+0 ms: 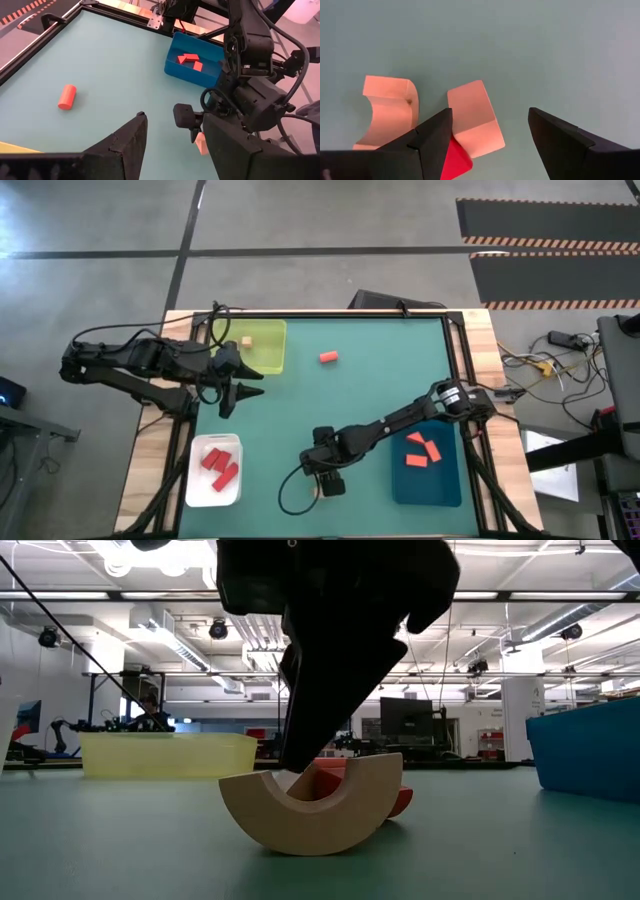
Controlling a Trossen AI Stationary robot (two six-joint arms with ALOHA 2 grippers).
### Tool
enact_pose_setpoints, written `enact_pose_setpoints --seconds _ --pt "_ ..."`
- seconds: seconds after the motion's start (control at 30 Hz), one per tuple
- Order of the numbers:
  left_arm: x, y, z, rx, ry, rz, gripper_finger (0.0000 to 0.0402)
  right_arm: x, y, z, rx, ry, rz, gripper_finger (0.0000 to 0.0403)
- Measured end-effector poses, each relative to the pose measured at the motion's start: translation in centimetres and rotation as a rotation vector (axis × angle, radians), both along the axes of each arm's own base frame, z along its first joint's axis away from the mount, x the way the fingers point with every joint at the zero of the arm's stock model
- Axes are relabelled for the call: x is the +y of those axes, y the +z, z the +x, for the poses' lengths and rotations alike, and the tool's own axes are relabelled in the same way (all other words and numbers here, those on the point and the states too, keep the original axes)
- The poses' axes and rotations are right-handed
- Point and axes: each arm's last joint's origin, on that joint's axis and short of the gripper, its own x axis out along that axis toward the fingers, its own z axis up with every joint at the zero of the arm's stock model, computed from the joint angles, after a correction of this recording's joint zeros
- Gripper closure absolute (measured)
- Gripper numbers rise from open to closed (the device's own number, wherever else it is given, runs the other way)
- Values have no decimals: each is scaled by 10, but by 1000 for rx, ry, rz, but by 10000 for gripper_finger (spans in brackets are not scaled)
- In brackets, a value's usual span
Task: Sort & place blocks by color
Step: Put the light brown block into the yellow bin
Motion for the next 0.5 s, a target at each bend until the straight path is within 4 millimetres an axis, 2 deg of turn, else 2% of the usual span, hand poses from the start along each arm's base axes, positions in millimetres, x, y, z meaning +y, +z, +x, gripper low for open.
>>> enact_pose_setpoints --seconds 0.33,0.5 --pt "0 0 0 0 -8 16 224 -3 -4 0 11 33 32 152" --pt "0 0 0 0 -10 20 224 -6 -6 0 22 -42 13 167"
